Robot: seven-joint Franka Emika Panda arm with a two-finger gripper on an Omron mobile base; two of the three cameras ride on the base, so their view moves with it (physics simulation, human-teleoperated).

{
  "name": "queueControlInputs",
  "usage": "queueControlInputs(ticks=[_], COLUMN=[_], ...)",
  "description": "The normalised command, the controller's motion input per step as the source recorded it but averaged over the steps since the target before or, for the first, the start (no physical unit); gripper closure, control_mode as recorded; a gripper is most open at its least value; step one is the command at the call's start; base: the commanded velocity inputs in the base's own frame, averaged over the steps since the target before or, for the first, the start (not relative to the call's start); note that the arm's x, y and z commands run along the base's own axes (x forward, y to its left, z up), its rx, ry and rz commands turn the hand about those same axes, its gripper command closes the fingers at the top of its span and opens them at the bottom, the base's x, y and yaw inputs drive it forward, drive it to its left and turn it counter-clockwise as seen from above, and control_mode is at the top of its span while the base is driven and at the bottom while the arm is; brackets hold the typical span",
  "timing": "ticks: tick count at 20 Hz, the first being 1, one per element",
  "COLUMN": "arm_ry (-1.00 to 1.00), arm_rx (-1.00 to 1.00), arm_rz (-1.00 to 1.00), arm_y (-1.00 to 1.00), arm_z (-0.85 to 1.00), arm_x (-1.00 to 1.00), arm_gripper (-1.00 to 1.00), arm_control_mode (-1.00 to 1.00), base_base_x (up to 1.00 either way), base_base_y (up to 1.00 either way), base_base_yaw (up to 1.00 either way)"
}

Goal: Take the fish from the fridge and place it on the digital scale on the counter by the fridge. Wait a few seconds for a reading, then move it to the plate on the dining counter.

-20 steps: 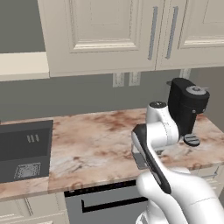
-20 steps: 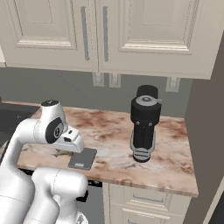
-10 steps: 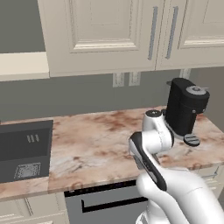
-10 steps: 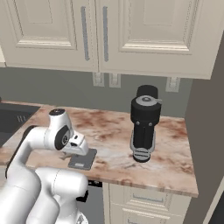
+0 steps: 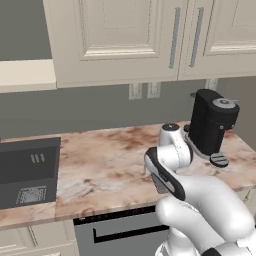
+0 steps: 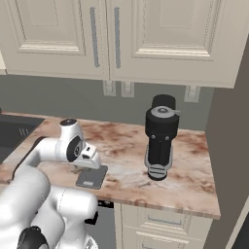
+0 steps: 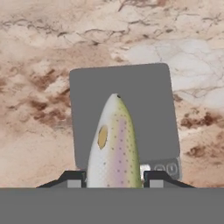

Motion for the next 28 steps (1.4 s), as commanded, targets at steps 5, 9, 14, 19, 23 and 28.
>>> queueControlInputs(ticks=[5,9,14,19,23,28], arm_ry=[0.0,0.0,0.0,0.0,0.0,0.0], arm_rx=[0.0,0.0,0.0,0.0,0.0,0.0], arm_rz=[0.0,0.0,0.0,0.0,0.0,0.0], arm_y=[-0.02,-0.12,-0.1,-0.09,-0.07,-0.03], arm_z=[-0.31,-0.39,-0.33,-0.3,-0.34,-0.47], arm_x=[-0.07,0.0,0.0,0.0,0.0,0.09], arm_gripper=[1.0,1.0,1.0,1.0,1.0,1.0], arm_control_mode=[-1.0,-1.0,-1.0,-1.0,-1.0,-1.0], base_base_x=[0.0,0.0,0.0,0.0,0.0,0.0], base_base_y=[0.0,0.0,0.0,0.0,0.0,0.0], base_base_yaw=[0.0,0.0,0.0,0.0,0.0,0.0])
